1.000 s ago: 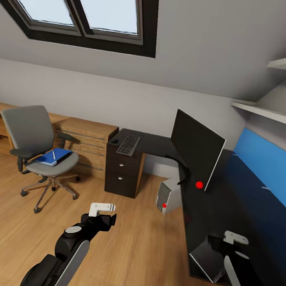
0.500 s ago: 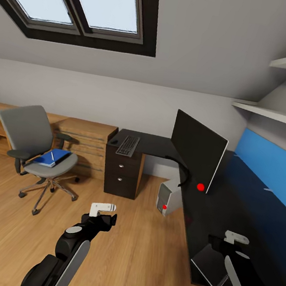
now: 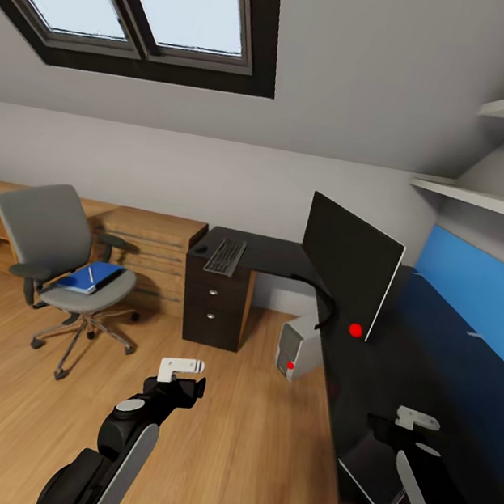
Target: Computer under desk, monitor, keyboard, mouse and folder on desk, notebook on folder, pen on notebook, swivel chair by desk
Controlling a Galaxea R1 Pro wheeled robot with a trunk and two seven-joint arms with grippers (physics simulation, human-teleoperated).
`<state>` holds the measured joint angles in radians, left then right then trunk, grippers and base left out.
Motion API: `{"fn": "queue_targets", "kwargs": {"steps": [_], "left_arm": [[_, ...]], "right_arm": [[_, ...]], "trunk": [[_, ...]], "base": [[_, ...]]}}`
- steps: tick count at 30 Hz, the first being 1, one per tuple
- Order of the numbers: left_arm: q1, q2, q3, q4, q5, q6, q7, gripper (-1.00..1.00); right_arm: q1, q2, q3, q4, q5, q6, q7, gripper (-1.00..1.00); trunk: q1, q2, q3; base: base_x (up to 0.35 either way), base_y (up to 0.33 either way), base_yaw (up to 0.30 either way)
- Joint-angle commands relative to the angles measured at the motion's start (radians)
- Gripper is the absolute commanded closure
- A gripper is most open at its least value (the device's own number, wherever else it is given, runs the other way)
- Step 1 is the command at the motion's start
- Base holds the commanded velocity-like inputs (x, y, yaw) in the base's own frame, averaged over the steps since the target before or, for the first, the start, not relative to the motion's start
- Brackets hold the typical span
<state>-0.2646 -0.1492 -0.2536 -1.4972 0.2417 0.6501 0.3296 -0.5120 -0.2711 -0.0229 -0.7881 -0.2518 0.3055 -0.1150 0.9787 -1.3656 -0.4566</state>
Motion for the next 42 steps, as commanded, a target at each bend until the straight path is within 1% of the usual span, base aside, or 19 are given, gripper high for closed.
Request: {"fn": "queue_targets", "kwargs": {"steps": [1,5,11,25,37,42], "left_arm": [[-0.001,0.0,-0.001,-0.001,0.01,0.003,0.009,-1.0],[-0.001,0.0,-0.001,0.0,0.011,0.003,0.009,-1.0],[-0.001,0.0,-0.001,0.0,0.011,0.003,0.009,-1.0],[-0.001,-0.003,-0.001,-0.001,0.011,0.003,0.009,-1.0],[-0.001,-0.003,-0.001,-0.001,0.011,0.003,0.009,-1.0],[-0.001,-0.002,-0.001,0.0,0.012,0.003,0.009,-1.0]], "right_arm": [[0.0,0.0,0.001,-0.002,-0.01,0.004,-0.006,-1.0],[0.0,0.0,0.001,-0.002,-0.01,0.004,-0.006,-1.0],[0.0,0.0,0.001,-0.002,-0.01,0.004,-0.007,-1.0],[0.0,-0.007,-0.002,-0.002,-0.009,0.009,-0.008,-1.0],[0.0,-0.008,-0.003,0.0,-0.009,0.013,-0.009,-1.0],[0.0,-0.008,-0.003,0.0,-0.009,0.013,-0.009,-1.0]], "trunk": [[0.0,-0.001,-0.001],[0.0,-0.001,-0.001],[0.0,-0.001,-0.001],[0.054,-0.099,-0.045],[0.1,-0.183,-0.083],[0.1,-0.183,-0.083]], "base": [[0.263,0.0,0.0],[0.216,0.0,0.0],[0.051,0.0,0.0],[0.001,0.0,0.0],[0.0,0.0,0.0],[0.0,0.0,0.0]]}}
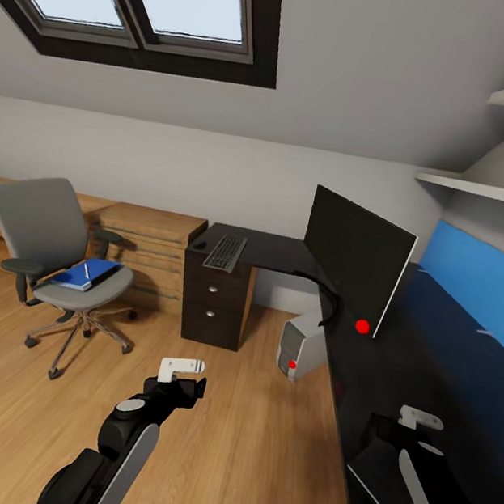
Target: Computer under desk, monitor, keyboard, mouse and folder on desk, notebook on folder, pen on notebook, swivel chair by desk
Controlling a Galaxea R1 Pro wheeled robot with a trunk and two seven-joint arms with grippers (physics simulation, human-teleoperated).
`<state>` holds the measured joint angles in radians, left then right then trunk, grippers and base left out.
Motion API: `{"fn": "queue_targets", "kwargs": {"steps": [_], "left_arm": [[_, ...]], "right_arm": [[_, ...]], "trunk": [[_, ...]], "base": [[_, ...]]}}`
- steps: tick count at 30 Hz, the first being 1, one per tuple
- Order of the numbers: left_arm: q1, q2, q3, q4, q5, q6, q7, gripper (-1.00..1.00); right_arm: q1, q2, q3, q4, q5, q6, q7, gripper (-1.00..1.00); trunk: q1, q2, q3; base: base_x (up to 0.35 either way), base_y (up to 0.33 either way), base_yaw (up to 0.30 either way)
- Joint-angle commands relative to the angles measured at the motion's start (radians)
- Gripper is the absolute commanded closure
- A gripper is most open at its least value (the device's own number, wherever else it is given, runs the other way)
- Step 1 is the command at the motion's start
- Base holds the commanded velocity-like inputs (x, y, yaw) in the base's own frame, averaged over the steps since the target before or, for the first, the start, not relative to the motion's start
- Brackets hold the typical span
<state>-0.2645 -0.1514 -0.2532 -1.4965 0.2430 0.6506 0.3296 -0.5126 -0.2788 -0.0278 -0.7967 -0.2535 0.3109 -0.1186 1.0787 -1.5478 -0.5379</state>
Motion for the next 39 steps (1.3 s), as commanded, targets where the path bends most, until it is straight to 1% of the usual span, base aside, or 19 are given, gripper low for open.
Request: {"fn": "queue_targets", "kwargs": {"steps": [1,9,14,20,30,39], "left_arm": [[-0.001,0.0,-0.001,-0.001,0.011,0.003,0.009,-1.0],[-0.001,0.003,0.001,-0.001,0.012,0.003,0.009,-1.0],[-0.001,0.004,0.002,-0.001,0.011,0.003,0.009,-1.0],[-0.001,0.004,0.002,-0.001,0.011,0.002,0.009,-1.0],[-0.001,0.004,0.002,-0.001,0.011,0.002,0.009,-1.0],[-0.001,0.004,0.002,-0.001,0.012,0.003,0.009,-1.0]], "right_arm": [[0.0,0.0,0.002,0.008,-0.007,0.008,-0.006,-1.0],[0.0,0.0,0.0,0.011,-0.007,0.011,-0.006,-1.0],[0.0,0.0,-0.001,0.013,-0.007,0.029,-0.011,-1.0],[0.0,0.0,-0.001,0.013,-0.007,0.032,-0.027,-1.0],[0.0,0.0,-0.001,0.013,-0.007,0.031,-0.029,-1.0],[0.0,0.0,-0.001,0.013,-0.007,0.031,-0.029,-1.0]], "trunk": [[0.0,0.0,-0.001],[0.0,0.0,-0.001],[0.0,0.0,-0.001],[0.0,0.0,-0.001],[0.0,0.0,-0.001],[0.0,0.0,-0.001]], "base": [[0.0,0.0,0.0],[0.0,0.0,0.0],[-0.004,0.0,0.0],[-0.196,0.0,0.0],[-0.037,0.0,0.0],[-0.161,0.0,0.0]]}}
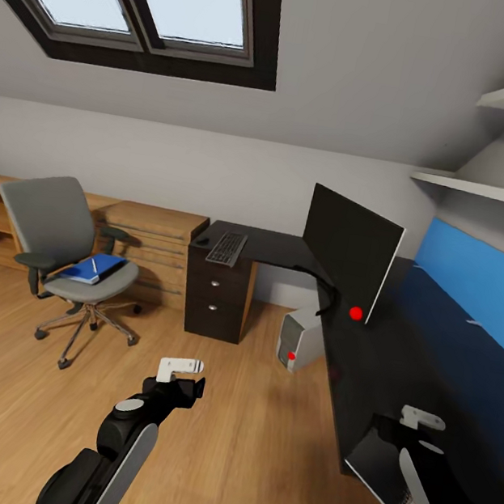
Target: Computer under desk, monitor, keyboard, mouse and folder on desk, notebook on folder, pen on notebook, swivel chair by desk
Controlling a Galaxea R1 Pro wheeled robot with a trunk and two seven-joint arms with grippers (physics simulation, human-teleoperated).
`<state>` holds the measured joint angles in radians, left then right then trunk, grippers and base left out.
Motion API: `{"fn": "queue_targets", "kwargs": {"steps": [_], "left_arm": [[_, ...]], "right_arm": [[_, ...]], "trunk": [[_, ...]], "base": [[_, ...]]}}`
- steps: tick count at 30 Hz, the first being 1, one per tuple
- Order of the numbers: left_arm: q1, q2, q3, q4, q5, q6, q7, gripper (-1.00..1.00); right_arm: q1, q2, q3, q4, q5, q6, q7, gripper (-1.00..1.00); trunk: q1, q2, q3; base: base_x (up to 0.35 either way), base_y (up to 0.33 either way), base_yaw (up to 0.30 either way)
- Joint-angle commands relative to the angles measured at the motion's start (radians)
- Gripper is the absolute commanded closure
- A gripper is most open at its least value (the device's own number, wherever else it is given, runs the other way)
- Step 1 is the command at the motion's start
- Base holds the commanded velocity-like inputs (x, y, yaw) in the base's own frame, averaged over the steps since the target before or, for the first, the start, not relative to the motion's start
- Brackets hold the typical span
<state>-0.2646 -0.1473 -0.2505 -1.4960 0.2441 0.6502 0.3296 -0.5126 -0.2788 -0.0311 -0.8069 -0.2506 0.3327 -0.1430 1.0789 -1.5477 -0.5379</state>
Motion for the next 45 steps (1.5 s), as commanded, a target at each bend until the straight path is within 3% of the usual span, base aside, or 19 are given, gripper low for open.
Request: {"fn": "queue_targets", "kwargs": {"steps": [1,18,27,37,41,43,44,45], "left_arm": [[-0.001,0.0,-0.001,-0.001,0.01,0.003,0.009,-1.0],[-0.001,0.0,-0.001,-0.001,0.011,0.003,0.009,-1.0],[-0.001,-0.001,-0.002,0.009,0.01,0.003,0.009,-1.0],[-0.001,-0.001,-0.003,0.017,0.009,0.002,0.009,-1.0],[-0.001,-0.001,-0.003,0.017,0.008,0.001,0.009,-1.0],[-0.001,0.0,-0.003,0.017,0.008,0.0,0.009,-1.0],[-0.001,0.0,-0.003,0.017,0.008,0.0,0.009,-1.0],[-0.001,0.0,-0.003,0.017,0.008,0.0,0.009,-1.0]], "right_arm": [[0.0,0.0,0.002,0.023,-0.01,0.009,-0.004,-1.0],[0.0,0.0,0.001,0.017,-0.01,0.001,-0.004,-1.0],[0.005,0.001,0.001,-0.156,-0.01,-0.012,-0.007,-1.0],[0.046,0.005,0.0,-0.353,-0.018,0.108,-0.007,-1.0],[0.055,0.007,-0.011,-0.391,-0.054,0.175,-0.006,-1.0],[0.056,0.007,-0.024,-0.4,-0.123,0.192,-0.007,-1.0],[0.057,0.007,-0.048,-0.403,-0.177,0.197,-0.007,-1.0],[0.057,0.008,-0.057,-0.403,-0.189,0.198,-0.007,-1.0]], "trunk": [[0.0,-0.001,-0.001],[0.0,-0.001,-0.001],[0.0,-0.001,-0.001],[0.0,-0.001,-0.001],[0.0,-0.001,-0.001],[0.0,-0.001,-0.001],[0.0,-0.001,-0.001],[0.0,-0.001,-0.001]], "base": [[-0.038,0.0,0.0],[-0.004,0.0,0.0],[0.0,0.0,0.0],[0.0,0.0,0.0],[0.0,0.0,0.0],[-0.063,0.0,0.0],[-0.179,0.0,0.0],[-0.203,0.0,0.0]]}}
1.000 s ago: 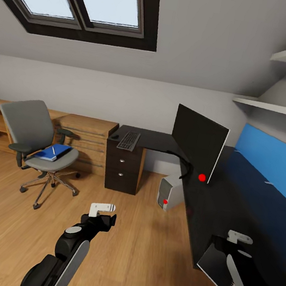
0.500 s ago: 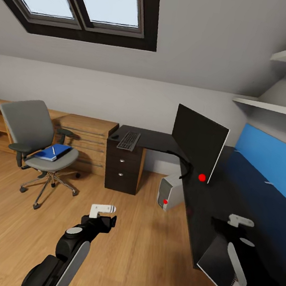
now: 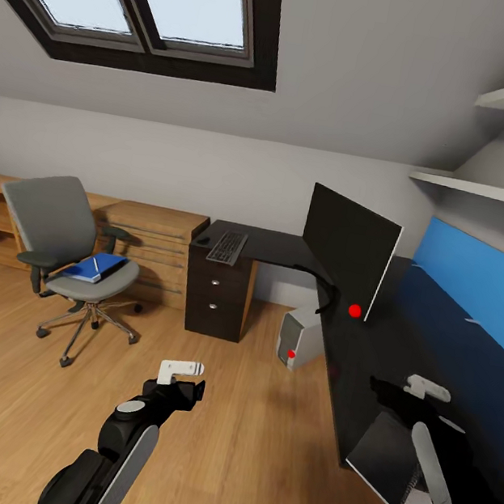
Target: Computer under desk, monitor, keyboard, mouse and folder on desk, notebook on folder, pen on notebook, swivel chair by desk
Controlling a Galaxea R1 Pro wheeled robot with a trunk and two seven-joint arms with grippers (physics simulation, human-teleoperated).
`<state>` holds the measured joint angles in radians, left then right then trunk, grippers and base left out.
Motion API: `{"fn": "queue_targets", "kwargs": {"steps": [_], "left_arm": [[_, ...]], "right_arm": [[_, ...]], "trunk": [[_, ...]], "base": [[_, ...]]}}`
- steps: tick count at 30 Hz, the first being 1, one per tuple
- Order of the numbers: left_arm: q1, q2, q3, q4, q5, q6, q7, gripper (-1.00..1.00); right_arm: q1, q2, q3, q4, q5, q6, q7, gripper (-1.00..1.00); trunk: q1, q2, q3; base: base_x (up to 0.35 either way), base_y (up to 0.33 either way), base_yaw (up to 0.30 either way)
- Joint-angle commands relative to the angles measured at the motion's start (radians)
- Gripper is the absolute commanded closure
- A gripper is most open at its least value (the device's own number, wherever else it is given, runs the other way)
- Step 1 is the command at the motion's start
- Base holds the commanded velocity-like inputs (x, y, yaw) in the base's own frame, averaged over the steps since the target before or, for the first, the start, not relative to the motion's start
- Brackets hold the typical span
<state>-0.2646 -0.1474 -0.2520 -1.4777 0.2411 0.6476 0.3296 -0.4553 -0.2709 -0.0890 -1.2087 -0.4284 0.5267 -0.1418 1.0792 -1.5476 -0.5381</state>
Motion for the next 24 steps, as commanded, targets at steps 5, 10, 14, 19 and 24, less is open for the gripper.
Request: {"fn": "queue_targets", "kwargs": {"steps": [5,10,14,19,24], "left_arm": [[-0.001,0.0,-0.001,-0.001,0.01,0.003,0.009,-1.0],[-0.001,0.0,-0.001,-0.001,0.01,0.003,0.009,-1.0],[-0.001,0.0,-0.001,-0.001,0.01,0.003,0.009,-1.0],[-0.001,0.0,-0.001,-0.001,0.011,0.003,0.009,-1.0],[-0.001,0.0,-0.001,-0.001,0.012,0.003,0.009,-1.0]], "right_arm": [[0.0,0.001,-0.07,0.0,-0.124,0.018,-0.009,-1.0],[0.0,0.002,-0.075,0.014,-0.135,0.021,-0.007,-1.0],[0.0,0.002,-0.075,0.016,-0.136,0.021,-0.007,-1.0],[0.0,0.002,-0.075,0.016,-0.136,0.021,-0.007,-1.0],[0.0,0.004,-0.075,0.016,-0.136,0.021,-0.007,-1.0]], "trunk": [[0.0,-0.001,-0.001],[0.0,-0.001,-0.001],[0.0,-0.001,-0.001],[0.0,-0.001,-0.001],[0.0,-0.001,-0.001]], "base": [[-0.284,0.0,0.0],[-0.333,0.0,-0.1],[-0.334,0.0,-0.235],[-0.334,0.0,-0.23],[-0.334,0.0,-0.083]]}}
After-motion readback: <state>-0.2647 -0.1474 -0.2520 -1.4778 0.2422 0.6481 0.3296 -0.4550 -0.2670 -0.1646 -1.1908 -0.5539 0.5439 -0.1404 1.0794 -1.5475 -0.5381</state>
